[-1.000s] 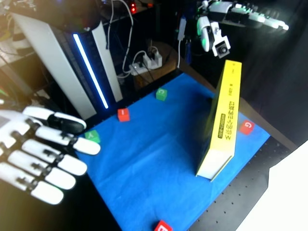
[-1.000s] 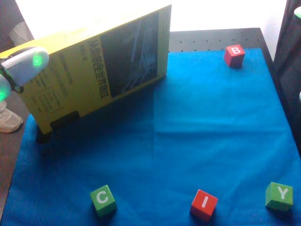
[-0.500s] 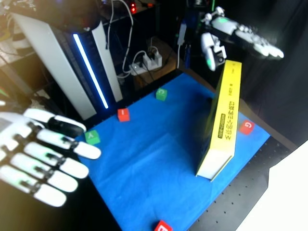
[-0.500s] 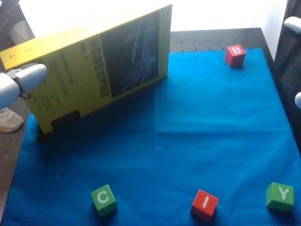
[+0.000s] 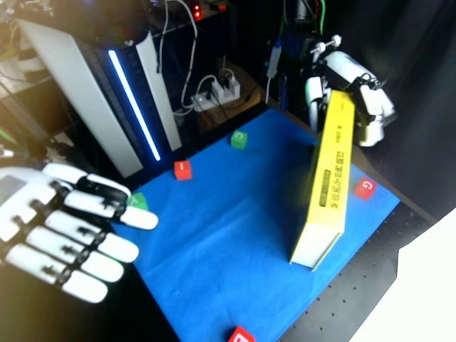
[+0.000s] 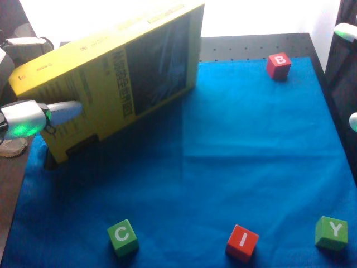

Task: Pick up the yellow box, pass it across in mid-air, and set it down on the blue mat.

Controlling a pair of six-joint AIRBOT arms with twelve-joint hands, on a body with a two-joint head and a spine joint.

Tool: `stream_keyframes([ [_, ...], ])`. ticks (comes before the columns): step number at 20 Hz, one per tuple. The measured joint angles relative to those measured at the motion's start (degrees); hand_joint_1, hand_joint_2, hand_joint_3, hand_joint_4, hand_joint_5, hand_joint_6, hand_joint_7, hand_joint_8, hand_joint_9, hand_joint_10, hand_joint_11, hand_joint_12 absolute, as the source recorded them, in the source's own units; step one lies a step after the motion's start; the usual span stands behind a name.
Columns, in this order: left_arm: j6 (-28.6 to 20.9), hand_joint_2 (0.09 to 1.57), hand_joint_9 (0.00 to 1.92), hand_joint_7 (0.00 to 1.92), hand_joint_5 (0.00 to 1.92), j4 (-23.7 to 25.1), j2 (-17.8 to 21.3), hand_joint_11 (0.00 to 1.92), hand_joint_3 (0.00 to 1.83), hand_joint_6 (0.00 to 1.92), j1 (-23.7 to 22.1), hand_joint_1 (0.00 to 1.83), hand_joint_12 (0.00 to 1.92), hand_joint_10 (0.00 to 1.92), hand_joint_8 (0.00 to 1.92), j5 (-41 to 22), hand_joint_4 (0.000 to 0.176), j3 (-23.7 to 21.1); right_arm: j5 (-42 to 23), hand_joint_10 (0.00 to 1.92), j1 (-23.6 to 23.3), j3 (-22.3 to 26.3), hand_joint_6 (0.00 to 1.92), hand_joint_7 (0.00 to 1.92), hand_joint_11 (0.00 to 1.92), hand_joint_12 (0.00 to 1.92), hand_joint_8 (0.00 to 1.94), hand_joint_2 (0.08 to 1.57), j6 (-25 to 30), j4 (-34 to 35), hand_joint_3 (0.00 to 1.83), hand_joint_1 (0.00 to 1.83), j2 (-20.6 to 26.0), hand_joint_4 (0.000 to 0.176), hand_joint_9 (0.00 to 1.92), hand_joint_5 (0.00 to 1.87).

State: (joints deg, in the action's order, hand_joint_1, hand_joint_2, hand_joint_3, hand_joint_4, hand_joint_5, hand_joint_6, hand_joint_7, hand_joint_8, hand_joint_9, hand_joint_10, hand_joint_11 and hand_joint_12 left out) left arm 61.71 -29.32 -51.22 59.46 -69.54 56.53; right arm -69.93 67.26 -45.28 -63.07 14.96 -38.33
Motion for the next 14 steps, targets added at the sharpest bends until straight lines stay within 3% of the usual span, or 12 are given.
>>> stream_keyframes([
  [1, 0.2, 1.2, 1.59, 1.47, 1.25, 0.1, 0.0, 1.65, 0.02, 1.92, 0.0, 1.24, 1.92, 1.92, 1.92, 0.0, 0.0, 0.0, 0.0, 0.0, 0.0, 0.0, 0.0, 0.0, 0.0, 0.0, 0.0, 1.28, 0.0, 0.1, 0.0, 0.2, 0.0, 0.128, 0.0, 0.0],
  [3, 0.2, 1.22, 1.56, 1.43, 1.22, 0.0, 0.0, 1.61, 0.01, 1.92, 0.0, 1.35, 1.92, 1.92, 1.92, -0.4, 0.0, -0.1, 0.0, 0.0, 0.0, 0.0, 0.0, 0.0, 0.0, 0.0, 0.0, 1.28, 0.0, 0.3, 0.0, 0.21, 0.0, 0.153, 0.0, 0.0],
  [6, 0.8, 1.22, 1.52, 1.39, 1.18, 1.7, 1.1, 1.58, 0.0, 1.92, 0.2, 1.28, 1.92, 1.92, 1.92, -1.6, 0.0, -2.1, 0.0, 0.0, -0.1, 0.0, 0.0, 0.0, 0.0, 0.0, 0.0, 1.31, 0.0, 0.3, 0.01, 0.32, 0.0, 0.152, 0.0, 0.0],
  [7, 0.9, 1.22, 1.54, 1.4, 1.18, 3.7, 1.5, 1.59, 0.01, 1.92, 0.2, 1.21, 1.92, 1.92, 1.92, -2.5, 0.0, -2.6, 0.2, 0.0, -0.7, 0.0, 0.0, 0.0, 0.0, 0.0, 0.0, 1.31, 0.0, 0.1, 0.0, 0.35, 0.0, 0.139, 0.0, 0.0],
  [9, 1.0, 1.21, 1.58, 1.45, 1.2, 7.8, 2.4, 1.63, 0.0, 1.92, 0.2, 1.21, 1.92, 1.92, 1.92, -6.3, 0.0, -3.7, -0.3, 0.0, -3.3, -0.1, 0.0, 0.0, 0.0, 0.0, 0.0, 1.29, 0.0, -1.9, 0.0, 0.28, 0.7, 0.151, 0.0, 0.0],
  [10, 1.0, 1.21, 1.59, 1.47, 1.21, 8.5, 2.5, 1.64, 0.0, 1.92, 0.0, 1.2, 1.92, 1.92, 1.92, -7.2, 0.0, -3.8, -0.5, 0.0, -4.5, -0.4, 0.0, 0.0, 0.0, 0.0, 0.0, 1.28, 0.0, -2.8, 0.0, 0.31, 0.7, 0.105, 0.0, 0.0],
  [12, 1.2, 1.21, 1.61, 1.48, 1.22, 10.2, 2.5, 1.67, 0.0, 1.92, -1.7, 1.24, 1.92, 1.92, 1.92, -7.4, 0.0, -3.7, -1.0, 0.0, -8.0, -0.9, 0.0, 0.0, 0.0, 0.0, 0.0, 1.27, 0.0, -4.8, 0.0, 0.37, 0.7, 0.04, 0.0, 0.0],
  [14, 1.4, 1.2, 1.6, 1.46, 1.2, 13.7, 2.4, 1.66, 0.0, 1.92, -5.0, 1.24, 1.92, 1.92, 1.92, -5.7, 0.0, -3.5, -1.4, 0.0, -10.6, -1.8, 0.0, 0.0, 0.0, 0.0, 0.0, 1.22, 0.0, -6.9, 0.0, 0.48, 0.2, 0.047, 0.0, 0.0],
])
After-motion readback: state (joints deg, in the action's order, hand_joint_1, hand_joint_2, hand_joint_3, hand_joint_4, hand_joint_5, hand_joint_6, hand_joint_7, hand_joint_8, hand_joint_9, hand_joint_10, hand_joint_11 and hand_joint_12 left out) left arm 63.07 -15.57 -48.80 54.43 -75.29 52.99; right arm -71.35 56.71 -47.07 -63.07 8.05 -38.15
